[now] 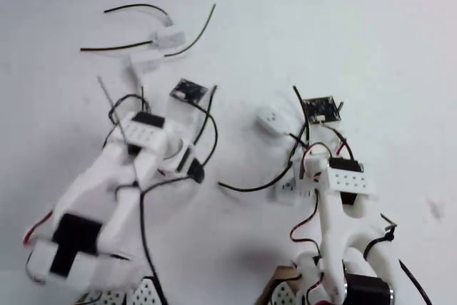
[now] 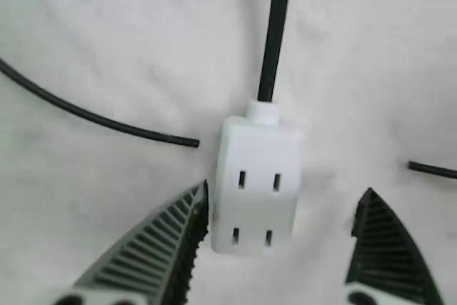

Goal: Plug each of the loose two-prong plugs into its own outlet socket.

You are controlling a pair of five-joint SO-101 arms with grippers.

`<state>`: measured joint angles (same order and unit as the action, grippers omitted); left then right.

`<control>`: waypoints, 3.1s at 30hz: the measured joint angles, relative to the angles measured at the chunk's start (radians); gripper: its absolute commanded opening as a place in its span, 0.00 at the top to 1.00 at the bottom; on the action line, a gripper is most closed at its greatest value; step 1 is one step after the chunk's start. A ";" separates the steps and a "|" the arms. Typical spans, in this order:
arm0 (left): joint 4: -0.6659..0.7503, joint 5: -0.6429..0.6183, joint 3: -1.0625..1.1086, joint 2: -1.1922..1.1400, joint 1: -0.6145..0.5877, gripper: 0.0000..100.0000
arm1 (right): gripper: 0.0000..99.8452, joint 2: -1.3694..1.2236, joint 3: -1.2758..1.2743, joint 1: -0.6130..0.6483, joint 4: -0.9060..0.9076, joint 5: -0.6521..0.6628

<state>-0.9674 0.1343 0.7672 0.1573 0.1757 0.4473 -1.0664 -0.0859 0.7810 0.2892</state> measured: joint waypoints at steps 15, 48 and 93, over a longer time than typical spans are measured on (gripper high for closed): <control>0.081 -0.002 0.641 1.073 0.000 0.68 | 0.80 -0.002 0.443 -0.040 0.304 -0.009; 0.087 0.021 0.689 1.186 0.000 0.68 | 0.98 -0.652 0.875 -0.110 0.494 0.015; 0.097 0.021 0.689 1.189 0.000 0.68 | 0.82 -1.026 1.284 0.203 0.856 -0.267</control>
<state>-0.8707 0.1557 1.4561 1.3464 0.1757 -0.5792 0.2179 0.1166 1.6372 0.0222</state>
